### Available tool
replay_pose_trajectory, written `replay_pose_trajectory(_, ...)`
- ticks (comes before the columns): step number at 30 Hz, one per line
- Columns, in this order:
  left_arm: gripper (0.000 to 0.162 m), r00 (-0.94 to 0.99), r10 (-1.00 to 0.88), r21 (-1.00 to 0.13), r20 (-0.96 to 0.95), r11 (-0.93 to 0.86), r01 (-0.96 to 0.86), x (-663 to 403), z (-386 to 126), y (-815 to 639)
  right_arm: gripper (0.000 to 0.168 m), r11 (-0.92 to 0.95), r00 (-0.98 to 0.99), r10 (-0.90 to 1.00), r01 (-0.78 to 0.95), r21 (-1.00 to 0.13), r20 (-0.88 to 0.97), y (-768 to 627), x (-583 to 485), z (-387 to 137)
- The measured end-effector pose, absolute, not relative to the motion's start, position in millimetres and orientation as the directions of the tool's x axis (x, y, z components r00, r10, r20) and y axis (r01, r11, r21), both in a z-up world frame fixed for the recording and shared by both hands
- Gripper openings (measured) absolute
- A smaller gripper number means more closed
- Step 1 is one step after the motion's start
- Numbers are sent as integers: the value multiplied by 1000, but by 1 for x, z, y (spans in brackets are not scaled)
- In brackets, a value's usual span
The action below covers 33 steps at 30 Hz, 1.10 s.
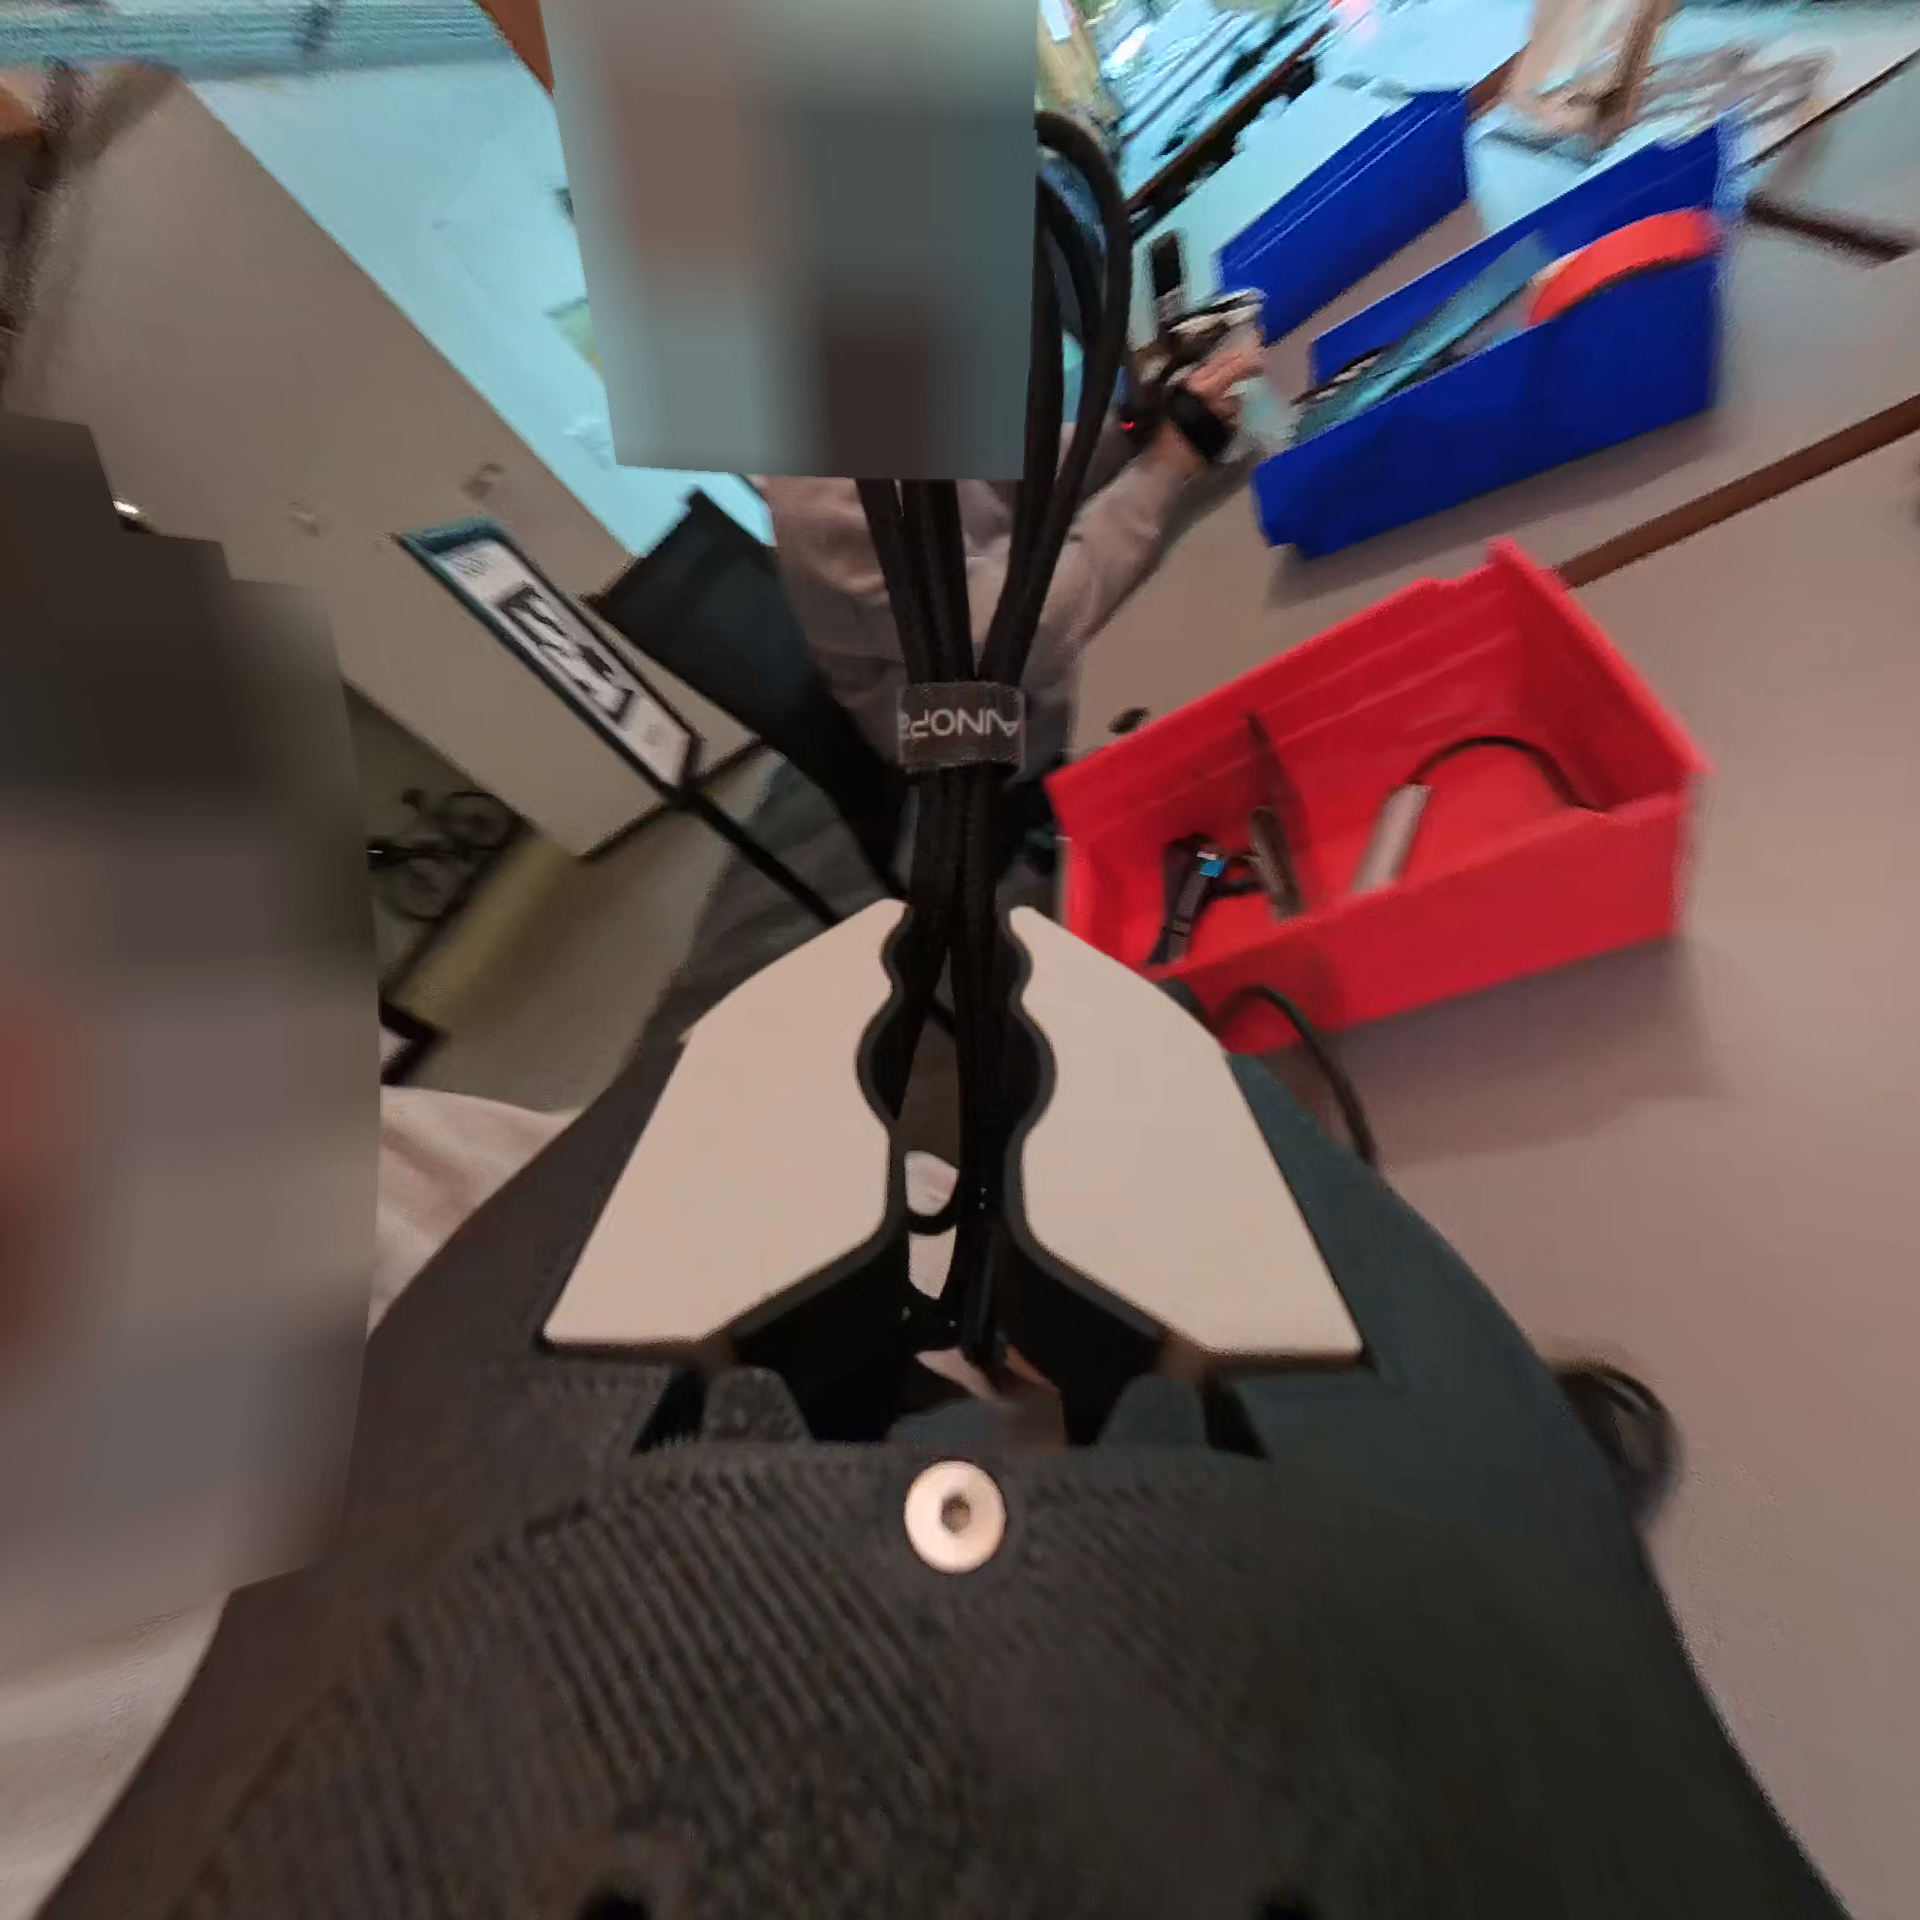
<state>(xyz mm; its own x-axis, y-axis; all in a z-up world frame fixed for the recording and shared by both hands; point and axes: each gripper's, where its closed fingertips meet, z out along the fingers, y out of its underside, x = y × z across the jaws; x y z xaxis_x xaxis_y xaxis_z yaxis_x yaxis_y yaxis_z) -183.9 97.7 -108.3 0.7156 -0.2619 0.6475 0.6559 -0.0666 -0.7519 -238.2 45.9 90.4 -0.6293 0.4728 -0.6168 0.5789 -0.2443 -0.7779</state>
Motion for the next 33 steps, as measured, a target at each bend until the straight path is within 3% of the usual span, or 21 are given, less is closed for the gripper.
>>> replay_pose_trajectory(7,9,716,-293,-763,634,-88,640,-175,-109,98,13,-139,-524,765,431,-891,-373,126,-146,35)
replay_pose_trajectory(14,9,733,-301,-784,610,-94,614,-165,-110,99,13,-56,-383,890,443,-895,-246,162,-68,-21)
replay_pose_trajectory(21,9,765,-244,-797,596,-66,600,-164,-107,97,13,219,-361,931,418,-882,60,172,-27,-56)
replay_pose_trajectory(25,9,777,-229,-805,587,-67,589,-160,-106,98,14,476,-425,853,390,-788,305,167,-17,-87)
replay_pose_trajectory(30,9,794,-232,-824,562,-80,561,-153,-105,99,19,787,-572,602,307,-535,558,153,-10,-125)
replay_pose_trajectory(33,9,791,-236,-822,565,-83,563,-153,-105,98,26,875,-577,480,270,-401,660,156,-12,-142)
